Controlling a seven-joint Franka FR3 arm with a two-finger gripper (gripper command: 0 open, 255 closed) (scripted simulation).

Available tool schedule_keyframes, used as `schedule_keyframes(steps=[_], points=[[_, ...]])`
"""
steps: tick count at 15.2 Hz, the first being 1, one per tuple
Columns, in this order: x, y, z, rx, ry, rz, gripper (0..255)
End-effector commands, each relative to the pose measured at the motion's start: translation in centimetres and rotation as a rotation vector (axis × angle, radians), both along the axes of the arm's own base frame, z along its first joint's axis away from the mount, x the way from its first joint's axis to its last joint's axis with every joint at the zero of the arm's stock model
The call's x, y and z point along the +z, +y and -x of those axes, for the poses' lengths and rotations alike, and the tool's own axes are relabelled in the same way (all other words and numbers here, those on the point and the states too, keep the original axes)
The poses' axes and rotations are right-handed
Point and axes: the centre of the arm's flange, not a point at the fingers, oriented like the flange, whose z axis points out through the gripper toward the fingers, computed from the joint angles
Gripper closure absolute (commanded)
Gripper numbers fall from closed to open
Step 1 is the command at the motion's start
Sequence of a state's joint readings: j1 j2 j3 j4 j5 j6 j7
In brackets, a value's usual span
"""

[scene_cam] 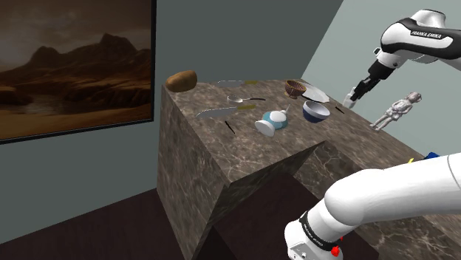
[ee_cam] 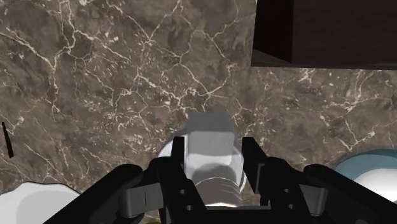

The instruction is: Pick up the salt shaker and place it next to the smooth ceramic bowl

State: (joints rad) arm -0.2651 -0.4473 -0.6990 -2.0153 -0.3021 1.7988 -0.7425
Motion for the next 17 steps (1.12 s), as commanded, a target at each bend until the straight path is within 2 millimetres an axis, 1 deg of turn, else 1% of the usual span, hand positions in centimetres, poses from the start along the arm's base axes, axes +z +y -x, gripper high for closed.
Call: schedule_keyframes(steps=[1,17], points=[[-0.6,-1.2,0.5,0.002,0.001,0.001,255],[-9.0,-1.2,0.5,0.002,0.001,0.001,255]])
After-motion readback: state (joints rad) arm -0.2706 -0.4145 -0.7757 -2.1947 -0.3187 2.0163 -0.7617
